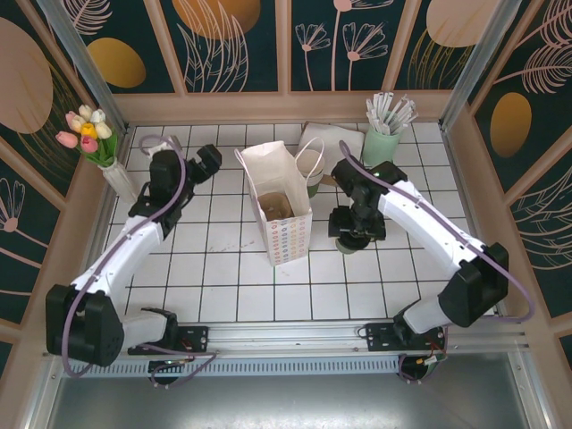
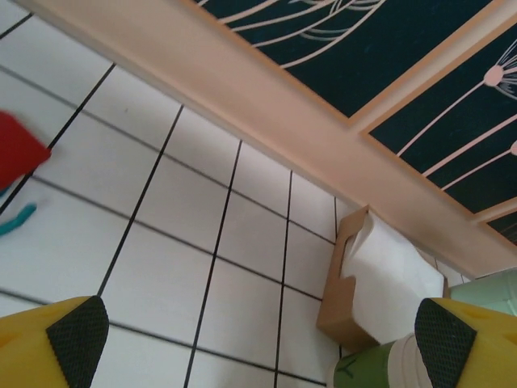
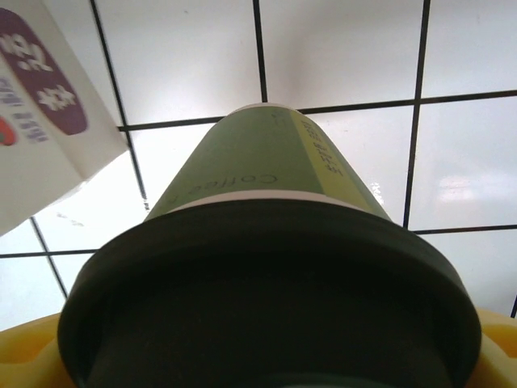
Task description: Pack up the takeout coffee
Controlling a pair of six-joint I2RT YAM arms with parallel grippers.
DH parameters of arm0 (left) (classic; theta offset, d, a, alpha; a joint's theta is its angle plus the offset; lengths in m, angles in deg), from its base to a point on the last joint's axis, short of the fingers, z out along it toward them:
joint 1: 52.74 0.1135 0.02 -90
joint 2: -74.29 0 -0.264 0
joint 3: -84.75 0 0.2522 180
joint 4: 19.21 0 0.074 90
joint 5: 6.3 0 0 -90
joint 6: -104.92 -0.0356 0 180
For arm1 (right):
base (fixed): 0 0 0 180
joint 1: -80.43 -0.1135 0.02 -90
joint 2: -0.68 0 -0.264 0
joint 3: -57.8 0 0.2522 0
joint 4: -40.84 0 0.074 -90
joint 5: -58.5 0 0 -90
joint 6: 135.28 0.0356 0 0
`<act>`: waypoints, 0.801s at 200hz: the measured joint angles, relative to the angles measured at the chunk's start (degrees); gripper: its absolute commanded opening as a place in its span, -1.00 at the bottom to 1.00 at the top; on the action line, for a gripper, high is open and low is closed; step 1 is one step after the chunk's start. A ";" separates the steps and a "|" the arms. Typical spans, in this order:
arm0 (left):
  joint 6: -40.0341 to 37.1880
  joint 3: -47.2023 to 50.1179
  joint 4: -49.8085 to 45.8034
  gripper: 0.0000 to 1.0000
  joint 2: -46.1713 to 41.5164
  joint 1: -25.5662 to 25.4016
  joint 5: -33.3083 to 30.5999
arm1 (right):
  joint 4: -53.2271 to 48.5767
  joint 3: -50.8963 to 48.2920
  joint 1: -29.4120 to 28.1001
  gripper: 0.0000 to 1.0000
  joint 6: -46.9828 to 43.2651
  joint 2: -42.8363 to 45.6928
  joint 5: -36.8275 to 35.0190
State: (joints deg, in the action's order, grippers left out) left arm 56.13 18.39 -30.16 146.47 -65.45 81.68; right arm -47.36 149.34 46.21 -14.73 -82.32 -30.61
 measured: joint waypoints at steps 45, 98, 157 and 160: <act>-15.32 -17.09 -3.17 0.97 10.29 3.04 9.64 | -1.60 2.21 -0.31 0.37 0.35 1.86 0.07; -41.44 -34.60 -14.23 0.97 18.45 2.58 32.00 | -2.19 2.47 -1.90 0.38 1.09 1.86 0.00; -63.47 -56.68 -40.65 0.73 33.07 -1.07 37.27 | -2.19 3.52 -2.29 0.38 1.31 1.86 -0.26; -64.22 -57.70 -41.79 0.73 33.97 -1.40 37.11 | -2.23 3.52 -2.38 0.38 1.33 1.86 -0.31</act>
State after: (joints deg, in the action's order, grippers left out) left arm -8.09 -39.31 -71.96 180.44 -66.85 118.80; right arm -49.59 152.86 43.83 -13.40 -80.46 -30.92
